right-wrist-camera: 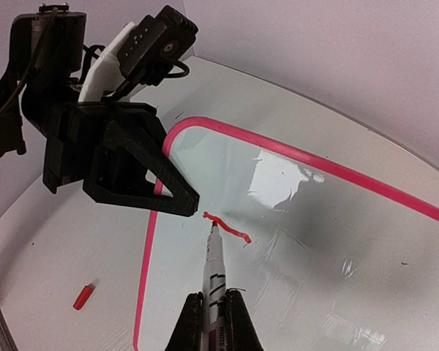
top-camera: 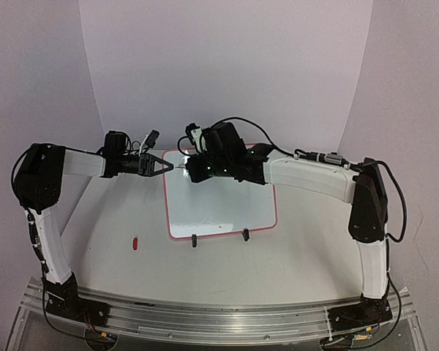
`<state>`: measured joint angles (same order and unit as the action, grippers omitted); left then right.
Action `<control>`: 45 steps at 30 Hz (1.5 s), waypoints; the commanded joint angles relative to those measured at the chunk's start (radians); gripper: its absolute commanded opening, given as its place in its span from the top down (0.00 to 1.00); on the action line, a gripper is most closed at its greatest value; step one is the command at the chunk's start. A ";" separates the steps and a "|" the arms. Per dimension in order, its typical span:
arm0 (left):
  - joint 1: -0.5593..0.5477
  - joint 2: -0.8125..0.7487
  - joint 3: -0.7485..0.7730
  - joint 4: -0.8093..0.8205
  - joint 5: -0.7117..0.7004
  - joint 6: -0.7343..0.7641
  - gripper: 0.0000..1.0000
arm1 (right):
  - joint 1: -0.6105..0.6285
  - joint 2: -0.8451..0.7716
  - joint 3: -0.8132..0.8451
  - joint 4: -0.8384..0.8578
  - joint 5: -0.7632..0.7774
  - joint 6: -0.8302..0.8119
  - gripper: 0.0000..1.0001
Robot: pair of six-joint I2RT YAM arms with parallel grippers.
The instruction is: Write a sentence on the whiteboard
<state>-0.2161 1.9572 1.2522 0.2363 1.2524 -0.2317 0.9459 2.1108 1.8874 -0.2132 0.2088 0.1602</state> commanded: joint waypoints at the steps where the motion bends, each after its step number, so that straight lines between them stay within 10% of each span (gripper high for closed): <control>1: -0.010 -0.022 -0.010 0.017 -0.054 0.071 1.00 | 0.002 0.024 0.046 -0.008 0.010 -0.008 1.00; 45: -0.011 -0.018 -0.005 0.011 -0.048 0.077 1.00 | 0.001 0.032 0.034 -0.041 0.069 -0.025 1.00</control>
<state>-0.2161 1.9572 1.2522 0.2359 1.2526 -0.2317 0.9489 2.1414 1.9087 -0.2344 0.2534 0.1383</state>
